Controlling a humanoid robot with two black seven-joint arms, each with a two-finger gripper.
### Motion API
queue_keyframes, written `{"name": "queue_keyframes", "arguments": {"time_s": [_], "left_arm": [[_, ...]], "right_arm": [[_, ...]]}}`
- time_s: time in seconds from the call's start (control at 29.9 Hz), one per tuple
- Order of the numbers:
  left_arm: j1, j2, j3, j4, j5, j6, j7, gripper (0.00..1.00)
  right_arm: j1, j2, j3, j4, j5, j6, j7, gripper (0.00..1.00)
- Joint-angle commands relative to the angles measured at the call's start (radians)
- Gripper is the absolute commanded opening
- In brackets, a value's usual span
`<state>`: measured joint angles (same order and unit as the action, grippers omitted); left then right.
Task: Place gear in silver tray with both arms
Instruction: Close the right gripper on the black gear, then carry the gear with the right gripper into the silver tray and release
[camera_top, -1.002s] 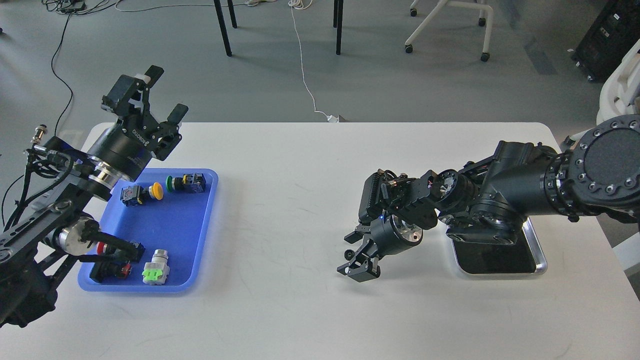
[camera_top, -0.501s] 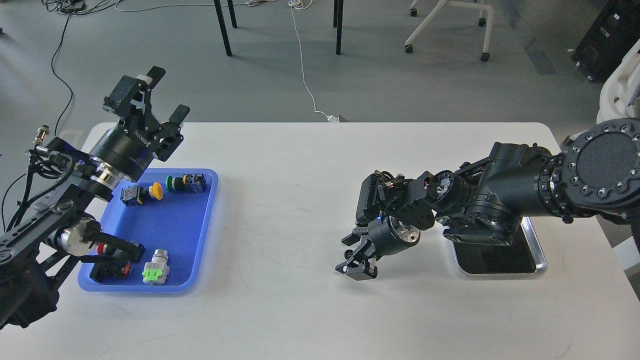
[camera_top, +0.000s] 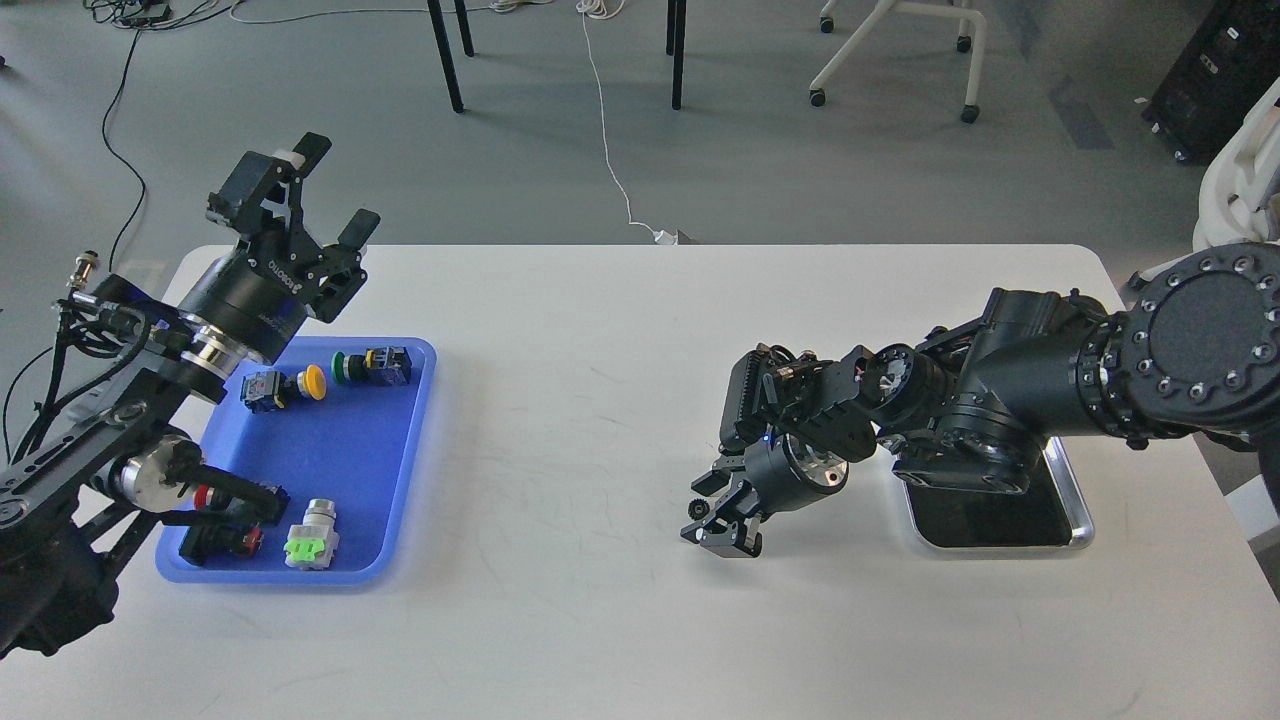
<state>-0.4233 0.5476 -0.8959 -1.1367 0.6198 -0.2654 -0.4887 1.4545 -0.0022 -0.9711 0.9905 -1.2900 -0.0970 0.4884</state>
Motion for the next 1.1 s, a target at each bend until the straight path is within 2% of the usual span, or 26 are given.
{"name": "queue_keyframes", "arguments": {"time_s": [0.0,0.13,0.33,0.7,0.87,1.07], "left_arm": [[0.000,-0.002,0.000,0.000,0.000,0.000,0.000,0.98],[0.000,-0.002,0.000,0.000,0.000,0.000,0.000,0.98],[0.000,-0.002,0.000,0.000,0.000,0.000,0.000,0.98],[-0.002,-0.002,0.000,0.000,0.000,-0.008,0.000,0.98],[0.000,-0.002,0.002,0.002,0.000,-0.008,0.000,0.98],[0.000,-0.011,0.003,0.002,0.000,-0.011,0.000,0.98]], "right_arm": [[0.000,0.001,0.000,0.000,0.000,0.000,0.000,0.45],[0.000,0.001,0.000,0.000,0.000,0.000,0.000,0.33],[0.001,0.002,0.000,0.002,0.000,0.002,0.000,0.26],[0.056,-0.012,0.017,0.010,0.008,0.000,0.000,0.22],[0.130,-0.131,0.055,0.033,0.008,0.005,0.000,0.22],[0.147,-0.333,0.052,0.077,-0.008,0.006,0.000,0.23]]}}
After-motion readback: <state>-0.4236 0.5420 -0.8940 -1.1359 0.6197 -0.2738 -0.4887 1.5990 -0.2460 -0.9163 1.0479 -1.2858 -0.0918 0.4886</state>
